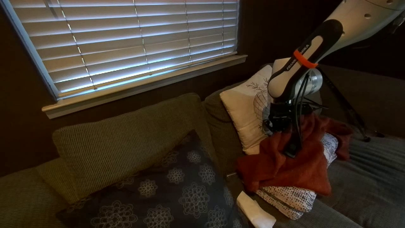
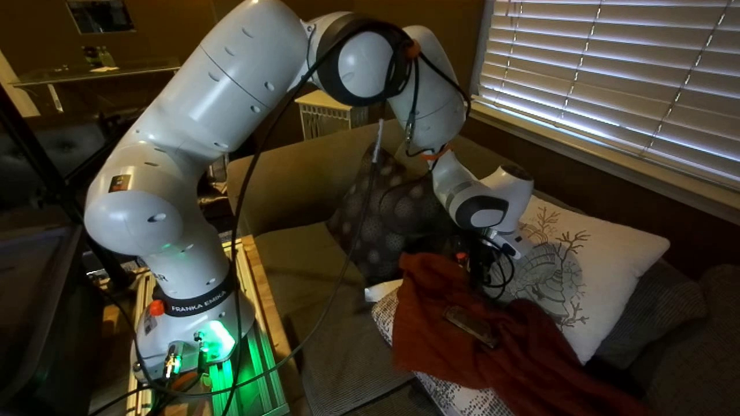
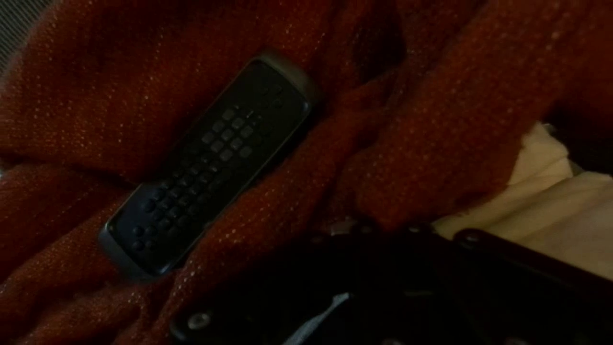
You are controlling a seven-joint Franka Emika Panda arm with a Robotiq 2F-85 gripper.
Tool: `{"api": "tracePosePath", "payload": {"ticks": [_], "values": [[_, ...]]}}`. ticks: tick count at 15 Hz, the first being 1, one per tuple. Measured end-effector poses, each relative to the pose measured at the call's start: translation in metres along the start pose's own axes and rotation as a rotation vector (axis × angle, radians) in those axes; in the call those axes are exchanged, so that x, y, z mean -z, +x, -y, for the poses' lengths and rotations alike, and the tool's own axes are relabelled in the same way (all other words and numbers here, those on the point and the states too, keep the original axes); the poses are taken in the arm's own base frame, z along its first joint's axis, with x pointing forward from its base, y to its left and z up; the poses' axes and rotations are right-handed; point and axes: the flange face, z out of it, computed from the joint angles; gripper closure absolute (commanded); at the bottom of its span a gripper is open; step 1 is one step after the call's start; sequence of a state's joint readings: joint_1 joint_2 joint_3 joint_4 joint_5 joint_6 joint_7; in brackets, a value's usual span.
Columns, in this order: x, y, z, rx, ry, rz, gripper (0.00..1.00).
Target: Fold the towel from top to bottom.
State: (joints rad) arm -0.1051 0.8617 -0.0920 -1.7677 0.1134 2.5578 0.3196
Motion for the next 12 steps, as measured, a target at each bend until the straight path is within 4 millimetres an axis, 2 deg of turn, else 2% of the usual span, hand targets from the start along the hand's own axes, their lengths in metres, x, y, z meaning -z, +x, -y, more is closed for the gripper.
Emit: {"api": "tracePosePath", "payload": {"ticks": [6, 9, 12], "values": [[0.018, -0.032, -0.010, 0.004, -0.014, -0.019, 0.99], [0.024, -0.045, -0.031, -0.027, -0.031, -0.072, 0.99], [0.029, -0.048, -0.062, -0.111, -0.054, -0.122, 0.99]]}}
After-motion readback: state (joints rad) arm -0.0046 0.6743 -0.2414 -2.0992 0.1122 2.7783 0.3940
